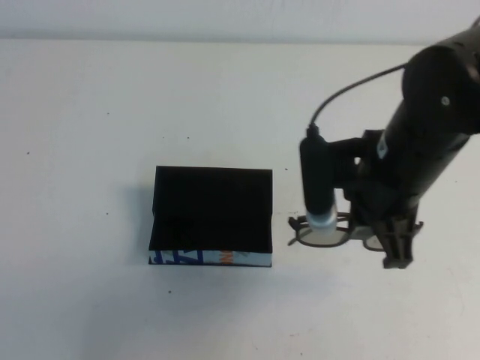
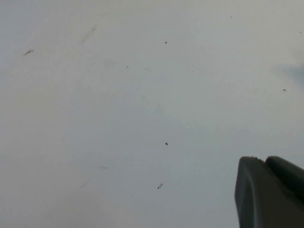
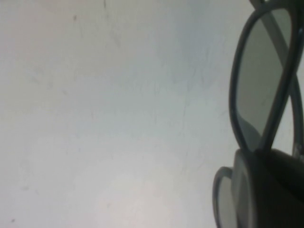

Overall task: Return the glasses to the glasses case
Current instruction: Place the glasses in the glasses case

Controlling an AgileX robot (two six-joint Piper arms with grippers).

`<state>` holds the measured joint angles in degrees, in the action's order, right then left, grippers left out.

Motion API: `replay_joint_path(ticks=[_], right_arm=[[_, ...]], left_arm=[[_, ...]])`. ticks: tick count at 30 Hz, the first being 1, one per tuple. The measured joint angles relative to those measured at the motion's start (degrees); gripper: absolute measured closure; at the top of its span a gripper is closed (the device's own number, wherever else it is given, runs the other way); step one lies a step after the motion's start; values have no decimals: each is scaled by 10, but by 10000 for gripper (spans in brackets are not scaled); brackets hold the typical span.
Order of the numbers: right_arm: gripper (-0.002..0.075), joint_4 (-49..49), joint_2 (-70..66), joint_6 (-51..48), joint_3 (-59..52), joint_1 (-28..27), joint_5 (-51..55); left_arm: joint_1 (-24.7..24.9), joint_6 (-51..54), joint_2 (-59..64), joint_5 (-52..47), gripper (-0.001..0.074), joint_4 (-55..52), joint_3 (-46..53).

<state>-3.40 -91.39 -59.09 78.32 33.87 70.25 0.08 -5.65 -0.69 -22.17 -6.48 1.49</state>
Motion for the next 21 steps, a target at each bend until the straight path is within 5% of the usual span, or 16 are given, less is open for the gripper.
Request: replay_joint_path(ticks=[10,21], right_arm=[[724,24,-132,36,185,105,0],[724,34,-279,37,310,121,0]], left_arm=[[0,0,0,0,738,0,0],[0,0,0,0,738,0,0]])
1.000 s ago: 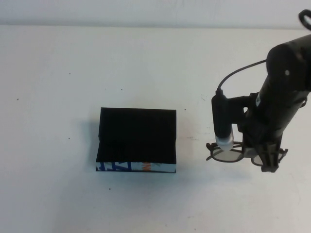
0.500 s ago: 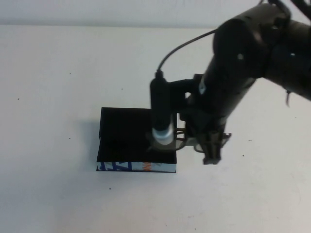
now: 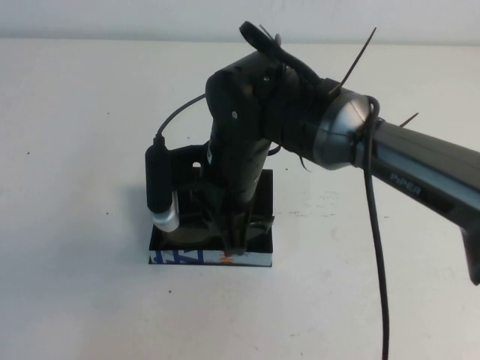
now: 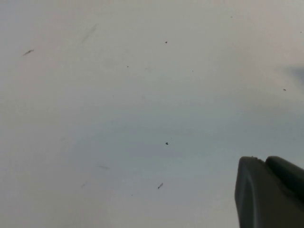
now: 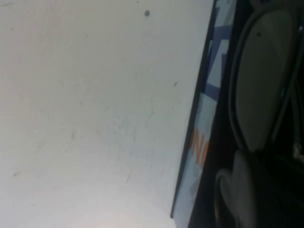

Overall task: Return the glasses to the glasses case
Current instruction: Place the glasses in the glasses case

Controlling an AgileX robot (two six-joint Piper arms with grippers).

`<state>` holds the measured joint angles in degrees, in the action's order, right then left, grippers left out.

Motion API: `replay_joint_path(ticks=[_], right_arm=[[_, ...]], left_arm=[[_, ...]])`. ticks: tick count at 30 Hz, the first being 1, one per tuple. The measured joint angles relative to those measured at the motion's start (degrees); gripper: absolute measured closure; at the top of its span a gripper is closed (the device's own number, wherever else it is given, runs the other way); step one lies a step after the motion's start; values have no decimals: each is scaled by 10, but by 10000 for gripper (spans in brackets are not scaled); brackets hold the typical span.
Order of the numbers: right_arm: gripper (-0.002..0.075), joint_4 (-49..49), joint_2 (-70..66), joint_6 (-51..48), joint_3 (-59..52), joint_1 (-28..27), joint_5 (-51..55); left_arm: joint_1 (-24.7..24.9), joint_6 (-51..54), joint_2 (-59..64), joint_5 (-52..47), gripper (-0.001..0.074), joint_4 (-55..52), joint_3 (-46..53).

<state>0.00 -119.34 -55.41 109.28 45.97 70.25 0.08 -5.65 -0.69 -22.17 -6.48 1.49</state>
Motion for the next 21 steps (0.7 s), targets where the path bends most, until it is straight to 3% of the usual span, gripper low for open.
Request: replay_joint_path(ticks=[21], right_arm=[[724,9,-55,0,34,-9,0]], left_arm=[[0,0,0,0,738,0,0]])
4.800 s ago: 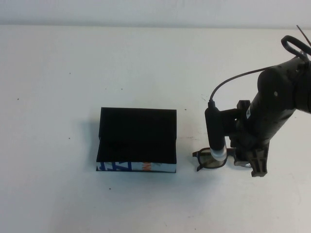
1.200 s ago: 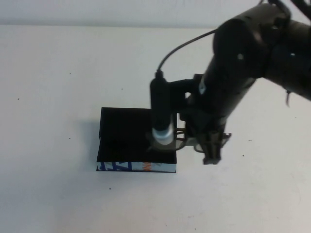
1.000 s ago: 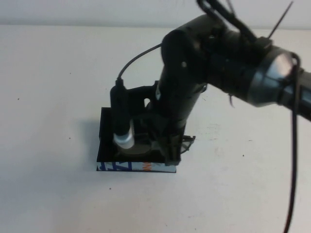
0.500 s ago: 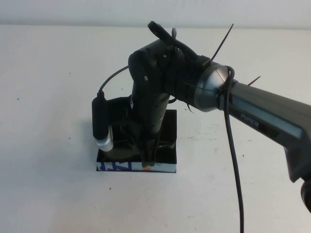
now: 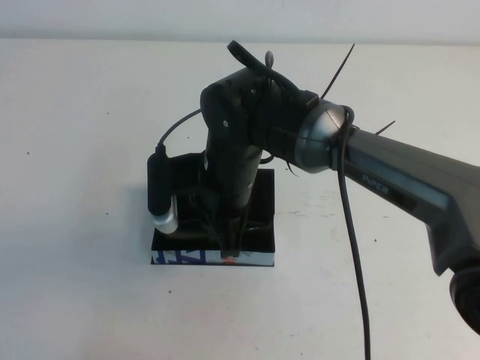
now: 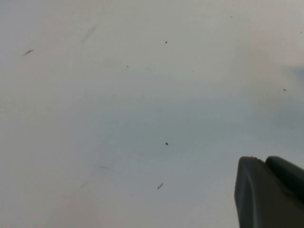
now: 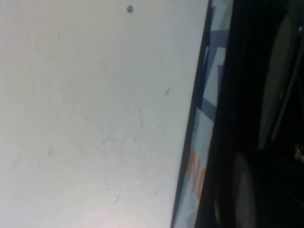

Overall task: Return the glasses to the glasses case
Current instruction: Place the glasses in the glasses case

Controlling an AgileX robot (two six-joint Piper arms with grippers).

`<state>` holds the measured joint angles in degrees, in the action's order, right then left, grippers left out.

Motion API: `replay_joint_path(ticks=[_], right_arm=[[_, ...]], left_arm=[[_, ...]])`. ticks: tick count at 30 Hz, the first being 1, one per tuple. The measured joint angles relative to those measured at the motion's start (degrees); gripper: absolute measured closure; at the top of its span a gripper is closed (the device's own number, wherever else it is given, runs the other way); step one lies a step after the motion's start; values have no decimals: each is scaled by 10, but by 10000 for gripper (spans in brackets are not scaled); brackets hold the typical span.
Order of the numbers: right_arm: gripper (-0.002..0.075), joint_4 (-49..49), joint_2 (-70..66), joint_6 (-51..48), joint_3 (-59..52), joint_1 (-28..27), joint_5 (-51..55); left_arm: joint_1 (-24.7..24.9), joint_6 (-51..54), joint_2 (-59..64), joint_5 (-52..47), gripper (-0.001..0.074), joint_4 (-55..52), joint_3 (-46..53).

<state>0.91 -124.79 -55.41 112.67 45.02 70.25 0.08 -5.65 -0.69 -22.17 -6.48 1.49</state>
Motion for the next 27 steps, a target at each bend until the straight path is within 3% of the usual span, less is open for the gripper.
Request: replay_joint_path(ticks=[18,27], right_arm=[[720,11,-11,0,0,0,0],[538,11,-11,0,1,0,0]], left_arm=[[0,-1,0,0,738,0,0],[0,-1,0,0,738,0,0]])
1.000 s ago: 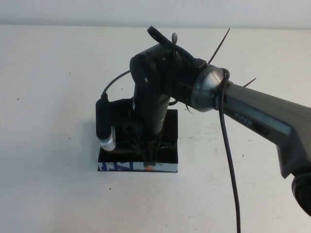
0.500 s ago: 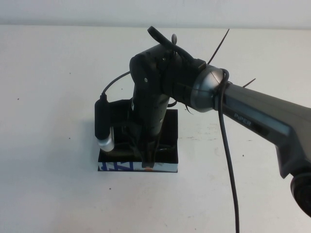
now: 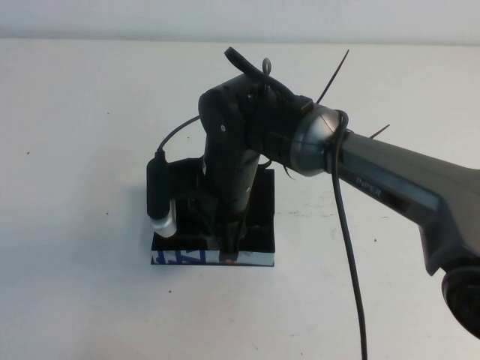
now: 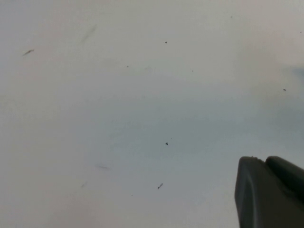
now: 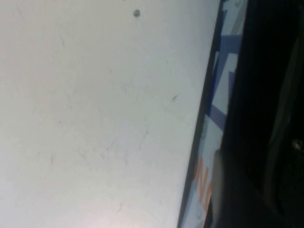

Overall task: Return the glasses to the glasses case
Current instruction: Place the glasses in the glasses case, then close the glasses case

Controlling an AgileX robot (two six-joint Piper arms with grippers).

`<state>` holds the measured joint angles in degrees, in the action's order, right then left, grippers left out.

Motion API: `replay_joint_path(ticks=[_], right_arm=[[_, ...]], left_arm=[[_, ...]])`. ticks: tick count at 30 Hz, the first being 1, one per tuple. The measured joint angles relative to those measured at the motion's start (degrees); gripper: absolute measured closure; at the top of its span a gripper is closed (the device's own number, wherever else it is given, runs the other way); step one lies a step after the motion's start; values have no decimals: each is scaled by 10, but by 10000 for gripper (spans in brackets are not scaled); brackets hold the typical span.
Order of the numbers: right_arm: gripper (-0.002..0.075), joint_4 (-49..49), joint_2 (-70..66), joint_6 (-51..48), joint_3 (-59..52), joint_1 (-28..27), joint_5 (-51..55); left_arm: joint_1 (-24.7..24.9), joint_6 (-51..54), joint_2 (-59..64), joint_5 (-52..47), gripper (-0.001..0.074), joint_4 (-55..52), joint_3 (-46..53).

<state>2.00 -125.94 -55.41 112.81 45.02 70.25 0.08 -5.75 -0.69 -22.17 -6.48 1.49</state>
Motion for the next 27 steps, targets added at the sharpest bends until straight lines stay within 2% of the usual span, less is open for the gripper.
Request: replay_joint_path(ticks=[4,11,16,20,22,27], right_arm=[[507,-12,1,0,4,0,0],[501,-45,36,26,13,-1,0],[512,-62,114,132,-2,-1,0],[599,-62,189,244,-32,-4,5],[672,-62,210,284,-43,-11,8],[727,-62,216,333,-51,-29,11]], left_arm=[[0,0,0,0,738,0,0],[0,0,0,0,738,0,0],[0,0,0,0,738,0,0],[0,0,0,0,738,0,0],[0,0,0,0,738,0,0],[0,0,0,0,738,0,0]])
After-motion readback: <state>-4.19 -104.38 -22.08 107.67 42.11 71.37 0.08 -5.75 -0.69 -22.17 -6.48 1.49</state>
